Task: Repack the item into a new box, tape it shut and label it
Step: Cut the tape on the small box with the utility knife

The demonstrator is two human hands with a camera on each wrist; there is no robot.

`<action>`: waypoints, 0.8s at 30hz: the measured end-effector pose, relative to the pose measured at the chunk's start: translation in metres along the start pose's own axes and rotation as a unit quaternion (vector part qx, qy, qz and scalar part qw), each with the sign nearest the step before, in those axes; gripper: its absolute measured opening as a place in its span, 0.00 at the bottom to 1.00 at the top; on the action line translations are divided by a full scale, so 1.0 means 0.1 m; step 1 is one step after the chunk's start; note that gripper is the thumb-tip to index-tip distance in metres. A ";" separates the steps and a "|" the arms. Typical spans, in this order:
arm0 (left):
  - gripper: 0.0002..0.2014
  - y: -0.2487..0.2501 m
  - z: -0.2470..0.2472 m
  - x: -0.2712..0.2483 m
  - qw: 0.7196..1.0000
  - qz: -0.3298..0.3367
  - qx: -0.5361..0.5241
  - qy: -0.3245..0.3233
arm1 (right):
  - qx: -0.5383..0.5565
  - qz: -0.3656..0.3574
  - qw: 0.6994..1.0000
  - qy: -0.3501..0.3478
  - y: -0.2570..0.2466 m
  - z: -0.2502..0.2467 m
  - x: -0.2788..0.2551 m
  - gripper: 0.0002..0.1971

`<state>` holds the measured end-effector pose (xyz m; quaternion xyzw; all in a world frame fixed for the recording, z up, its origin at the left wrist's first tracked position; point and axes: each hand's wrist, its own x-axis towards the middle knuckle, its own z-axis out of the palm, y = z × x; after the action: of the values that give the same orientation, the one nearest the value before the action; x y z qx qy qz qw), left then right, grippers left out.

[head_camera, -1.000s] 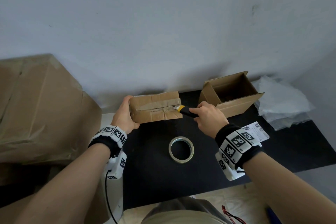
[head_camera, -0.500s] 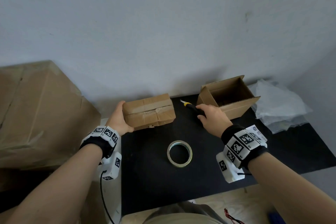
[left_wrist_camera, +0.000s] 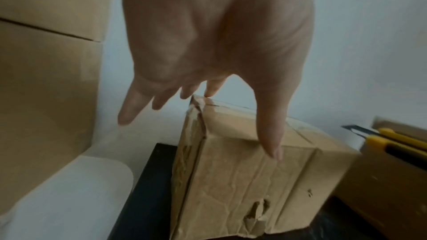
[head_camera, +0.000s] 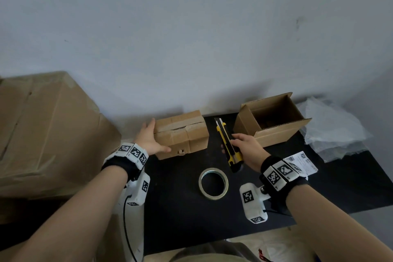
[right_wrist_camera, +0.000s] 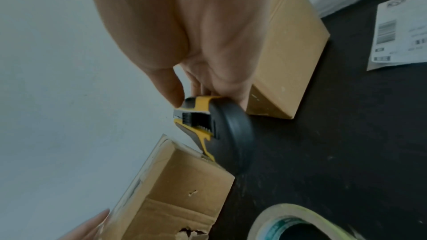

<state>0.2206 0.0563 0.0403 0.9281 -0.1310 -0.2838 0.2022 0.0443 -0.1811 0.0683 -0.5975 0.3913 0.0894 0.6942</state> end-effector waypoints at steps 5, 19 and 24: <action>0.54 0.28 0.07 -0.03 0.976 0.101 0.193 0.014 | -0.031 -0.009 0.999 -0.024 0.04 -0.02 0.01 0.25; 0.46 0.35 0.08 0.02 0.958 0.186 0.216 0.040 | -0.237 -0.115 0.965 0.015 -0.02 -0.03 0.00 0.28; 0.45 0.31 0.12 -0.03 0.955 0.194 0.215 0.060 | -0.265 -0.126 0.956 0.021 -0.05 -0.03 0.00 0.26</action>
<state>0.2074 0.0260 0.0467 0.9215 -0.3546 -0.1483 0.0565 0.0457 -0.1851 0.0719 -0.8063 0.2894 0.0893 0.5082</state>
